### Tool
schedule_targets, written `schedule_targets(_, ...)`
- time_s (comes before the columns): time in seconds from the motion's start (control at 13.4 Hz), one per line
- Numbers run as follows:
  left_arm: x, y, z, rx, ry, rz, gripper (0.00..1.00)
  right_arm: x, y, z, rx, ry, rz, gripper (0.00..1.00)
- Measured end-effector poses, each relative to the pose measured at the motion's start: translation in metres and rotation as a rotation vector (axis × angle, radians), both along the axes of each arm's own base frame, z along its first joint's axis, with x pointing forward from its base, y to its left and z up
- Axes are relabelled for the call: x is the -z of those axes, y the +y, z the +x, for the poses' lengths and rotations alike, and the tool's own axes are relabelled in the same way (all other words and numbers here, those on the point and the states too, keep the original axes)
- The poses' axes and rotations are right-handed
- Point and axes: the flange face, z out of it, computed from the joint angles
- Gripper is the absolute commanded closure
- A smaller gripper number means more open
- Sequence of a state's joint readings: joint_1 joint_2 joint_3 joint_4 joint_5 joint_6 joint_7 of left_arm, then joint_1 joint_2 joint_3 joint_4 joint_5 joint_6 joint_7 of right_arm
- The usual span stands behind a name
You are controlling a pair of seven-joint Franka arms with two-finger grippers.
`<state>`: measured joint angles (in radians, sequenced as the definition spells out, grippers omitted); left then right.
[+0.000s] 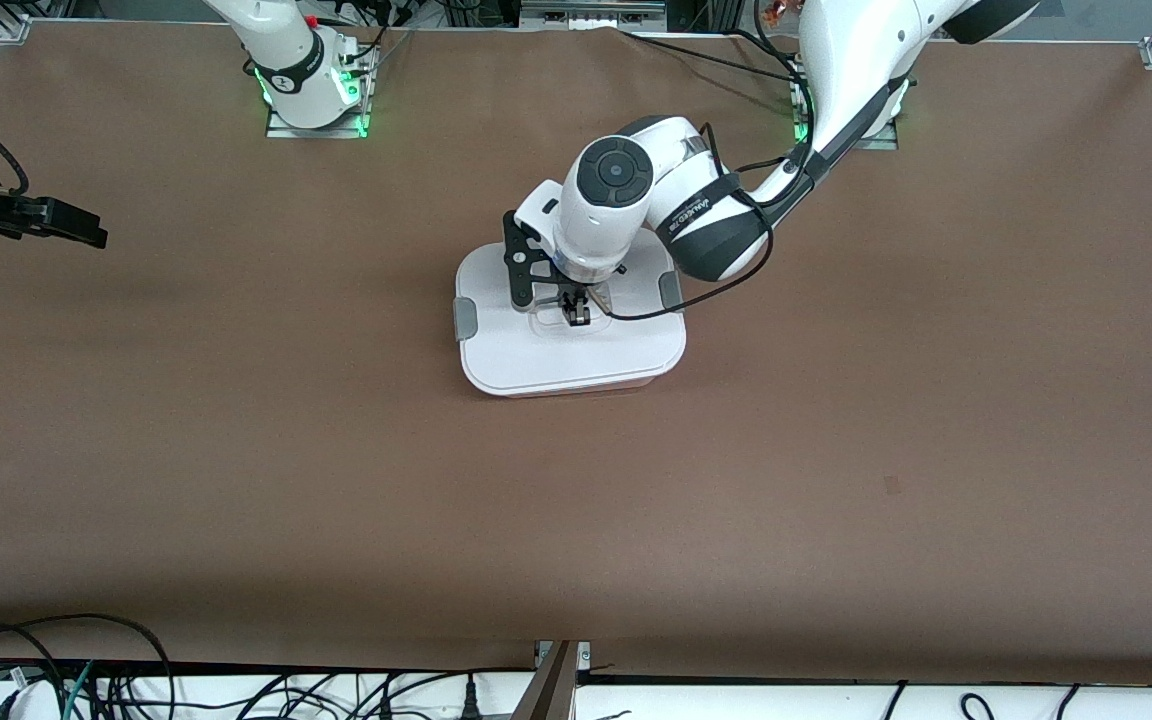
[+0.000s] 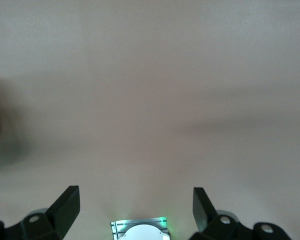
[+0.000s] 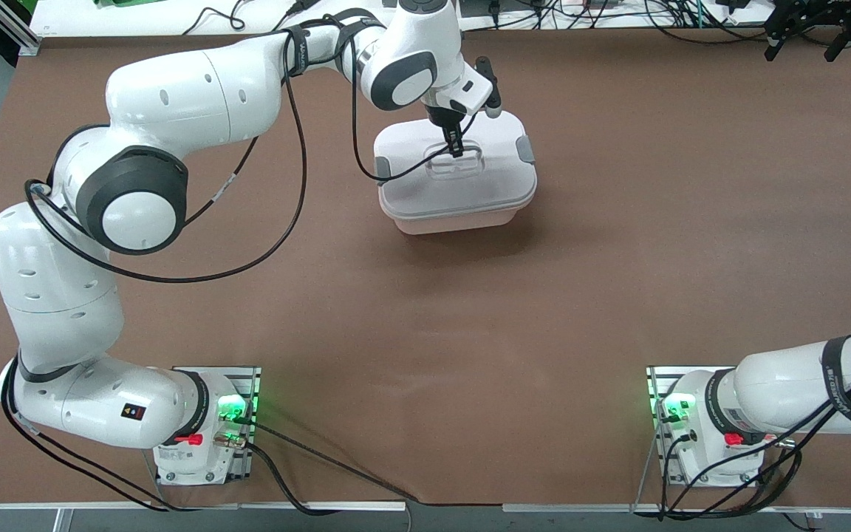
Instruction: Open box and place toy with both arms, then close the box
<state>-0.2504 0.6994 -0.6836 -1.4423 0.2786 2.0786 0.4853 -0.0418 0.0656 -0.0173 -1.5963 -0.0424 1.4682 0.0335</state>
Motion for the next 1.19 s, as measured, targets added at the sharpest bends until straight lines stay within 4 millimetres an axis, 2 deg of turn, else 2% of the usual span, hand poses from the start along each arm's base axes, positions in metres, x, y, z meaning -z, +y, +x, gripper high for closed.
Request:
schedule_targets(1.12,-0.0022,0.002,-0.0029,0.065,0.002,0.017,1.0,-0.0001,0.0,0.0001,0.0,-0.001,0.0,0.0)
schedule_targets(1.19,-0.002,0.0018,-0.0033,0.067,0.002,0.018,0.95,-0.0001,0.0,0.0001,0.0,-0.001,0.0,0.0)
